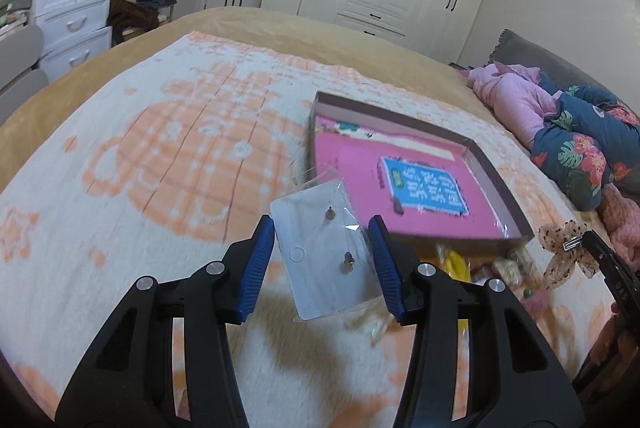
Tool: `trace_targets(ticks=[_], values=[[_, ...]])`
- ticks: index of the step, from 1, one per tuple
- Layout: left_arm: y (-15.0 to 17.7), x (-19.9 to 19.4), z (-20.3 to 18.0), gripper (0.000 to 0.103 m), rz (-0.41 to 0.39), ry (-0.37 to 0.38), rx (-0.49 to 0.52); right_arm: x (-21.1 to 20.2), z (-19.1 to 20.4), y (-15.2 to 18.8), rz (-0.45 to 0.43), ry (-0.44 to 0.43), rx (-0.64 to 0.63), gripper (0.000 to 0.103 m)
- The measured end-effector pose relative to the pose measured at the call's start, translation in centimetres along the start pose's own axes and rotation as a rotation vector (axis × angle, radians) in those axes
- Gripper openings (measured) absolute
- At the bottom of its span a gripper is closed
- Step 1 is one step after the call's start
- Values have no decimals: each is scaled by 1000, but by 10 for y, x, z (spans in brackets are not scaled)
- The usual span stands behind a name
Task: Organize jewelry
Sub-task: 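Carry the stud bag and bow clip into the pink-lined box and open both tools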
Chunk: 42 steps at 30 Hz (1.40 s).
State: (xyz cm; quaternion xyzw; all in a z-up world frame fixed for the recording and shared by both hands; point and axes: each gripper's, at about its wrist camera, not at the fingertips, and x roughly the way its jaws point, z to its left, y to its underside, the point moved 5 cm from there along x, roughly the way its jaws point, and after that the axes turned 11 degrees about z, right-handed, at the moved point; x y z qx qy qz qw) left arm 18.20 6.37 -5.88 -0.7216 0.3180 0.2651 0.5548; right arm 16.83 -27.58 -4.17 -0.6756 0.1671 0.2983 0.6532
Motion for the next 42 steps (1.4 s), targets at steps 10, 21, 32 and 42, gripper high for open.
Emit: trace_targets(ticks=[10,21,32,42], values=[[-32,37,-28,40,23,5,63,19,-15,-29,-24,24,16,15],[-46,74,-43,40,70,-13,111,60,29,-67,-22,-77,-22,15],[-47,93,-37,41,92,-27,109,114,56,-74,79,-129,-14,15],[-47,95,-37,55,84,-29,123,125,49,-65,116,-49,-40,34]])
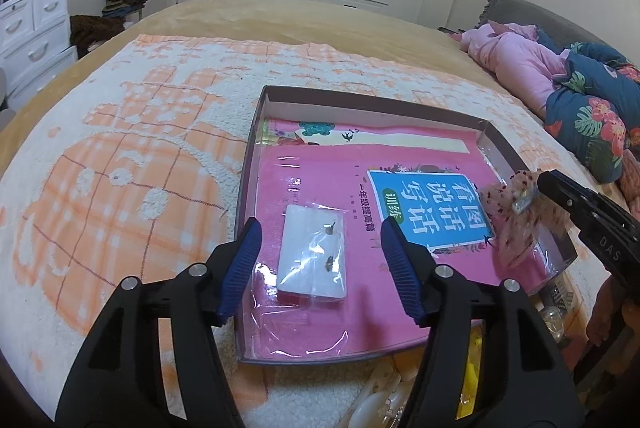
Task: Organize jewelry
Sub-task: 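Carry the stud bag and bow clip into the pink-lined box and open both tools, then withdraw both tools from the box back toward the loose jewelry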
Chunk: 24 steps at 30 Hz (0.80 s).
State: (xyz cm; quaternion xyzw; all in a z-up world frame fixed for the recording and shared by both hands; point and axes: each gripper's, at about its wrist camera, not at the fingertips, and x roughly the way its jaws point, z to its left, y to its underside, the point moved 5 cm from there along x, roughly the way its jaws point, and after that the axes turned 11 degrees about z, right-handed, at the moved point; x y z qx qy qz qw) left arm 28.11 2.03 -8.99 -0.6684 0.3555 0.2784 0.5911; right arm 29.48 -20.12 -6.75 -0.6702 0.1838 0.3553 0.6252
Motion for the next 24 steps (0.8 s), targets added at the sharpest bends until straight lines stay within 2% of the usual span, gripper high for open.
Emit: trace_targets(ticks=[1,2,4,6,9,12,18,20,24], values=[[0,-1,-1,55,-1,-2,0,-2,-2,1,-5,10,1,38],[1,-3,0,56,-5,-3,0,-6,-4,2,-15,19,2,48],[1,-9,0,58,-18,-5,-3,-14,-7,4,-34,35,-3,53],[1,-17,-1,61,-36,-10,-2,-22,-10,4,-56,52,2,66],[4,-29,-1,62,-61,-16,-3,-41,-16,7,-104,63,16,75],[7,-43,-2,69,-90,-14,-8,-61,-16,13,-154,79,3,83],[18,-71,-7,82,-134,-18,-6,-97,-12,26,-214,86,-28,92],[22,-78,-8,87,-141,-18,-5,-106,-12,30,-224,79,-25,94],[32,-92,-10,91,-156,-8,-6,-126,-11,39,-245,62,-18,94]])
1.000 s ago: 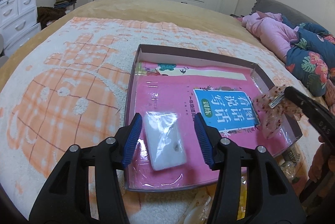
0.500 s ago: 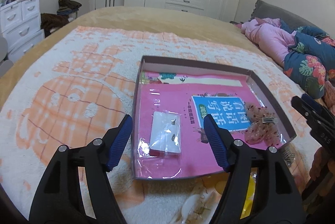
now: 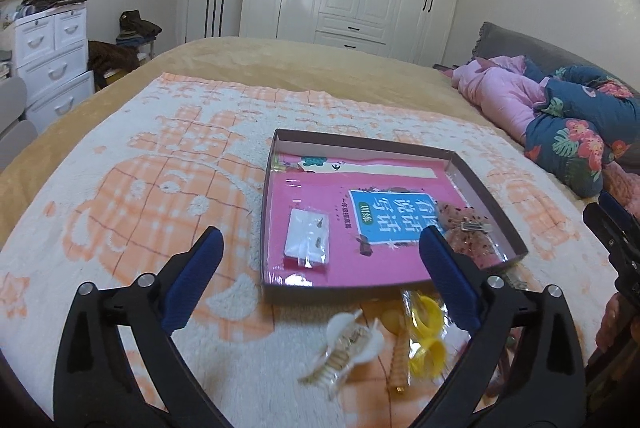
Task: Organize jewelry
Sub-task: 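Withdraw both tools from the box back toward the loose jewelry, then grasp the yellow ring bag with left tool while right tool grasps pink pom-pom clip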
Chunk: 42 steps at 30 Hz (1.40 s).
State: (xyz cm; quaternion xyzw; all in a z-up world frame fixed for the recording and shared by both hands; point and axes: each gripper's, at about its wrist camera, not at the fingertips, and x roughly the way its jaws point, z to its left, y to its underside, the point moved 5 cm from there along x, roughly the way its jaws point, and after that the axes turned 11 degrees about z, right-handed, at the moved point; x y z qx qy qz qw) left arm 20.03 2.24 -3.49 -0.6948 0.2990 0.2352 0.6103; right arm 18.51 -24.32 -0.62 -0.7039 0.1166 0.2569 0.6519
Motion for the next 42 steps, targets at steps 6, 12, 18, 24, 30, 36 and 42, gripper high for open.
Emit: trace_targets(ticks=[6,12,18,24,30,36,42], values=[[8,-18,0,92,-21,5,-12,-22,3,4,-15,-19,-1,95],[17,-35,2,92,-37,12,-20,-37,9,13,-20,-26,-25,95],[28,-46,3,92,-37,28,-22,-48,20,24,-16,-42,-48,95],[42,-52,-1,92,-23,49,-11,-51,34,39,19,-75,-72,95],[59,-51,-8,92,12,75,6,-48,37,55,71,-87,-70,95],[71,-45,-19,92,46,92,32,-46,37,65,100,-86,-82,95],[80,-39,-33,92,81,117,72,-35,32,80,158,-91,-81,95]])
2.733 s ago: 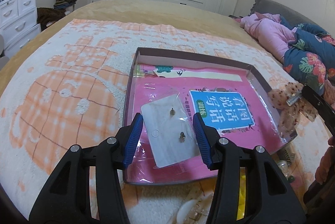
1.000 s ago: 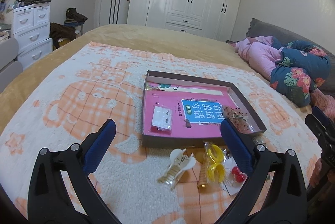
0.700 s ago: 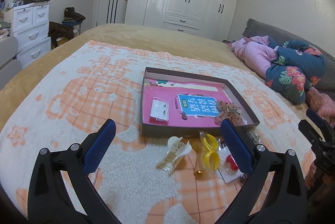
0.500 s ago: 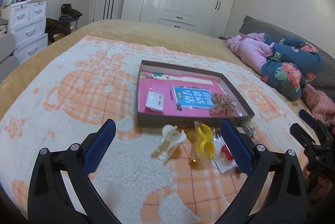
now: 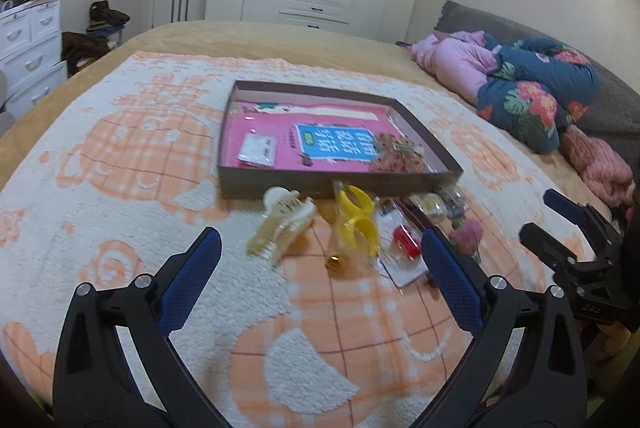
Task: Organize jewelry
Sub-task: 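Grasp the yellow ring bag with left tool while right tool grasps pink pom-pom clip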
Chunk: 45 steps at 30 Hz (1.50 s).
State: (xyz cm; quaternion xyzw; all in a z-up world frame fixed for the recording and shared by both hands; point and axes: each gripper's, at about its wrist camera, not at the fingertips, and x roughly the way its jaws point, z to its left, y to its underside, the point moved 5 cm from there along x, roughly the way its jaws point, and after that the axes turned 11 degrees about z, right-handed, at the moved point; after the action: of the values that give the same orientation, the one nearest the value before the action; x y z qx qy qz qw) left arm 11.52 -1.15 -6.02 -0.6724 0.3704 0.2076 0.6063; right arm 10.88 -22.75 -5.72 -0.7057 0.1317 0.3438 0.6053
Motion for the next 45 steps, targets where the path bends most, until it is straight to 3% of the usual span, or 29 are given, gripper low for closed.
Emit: trace_targets(ticks=[3,15,25,31,37,41,45], values=[[2,8,-6,91,24,8,22,6,-3,4,21,4,4,95],[-2,57,-15,52,130,67,42,26,-7,15,85,-17,7,95],[-11,80,-15,28,173,119,18,46,-5,17,128,-28,-10,91],[-18,76,-22,17,153,119,40,65,-6,18,177,-34,-7,87],[-22,74,-28,13,154,143,43,80,-4,18,222,-57,-1,71],[-20,78,-32,14,170,154,40,85,-7,21,249,-74,16,41],[-19,83,-30,14,181,146,30,82,-10,21,234,-78,24,39]])
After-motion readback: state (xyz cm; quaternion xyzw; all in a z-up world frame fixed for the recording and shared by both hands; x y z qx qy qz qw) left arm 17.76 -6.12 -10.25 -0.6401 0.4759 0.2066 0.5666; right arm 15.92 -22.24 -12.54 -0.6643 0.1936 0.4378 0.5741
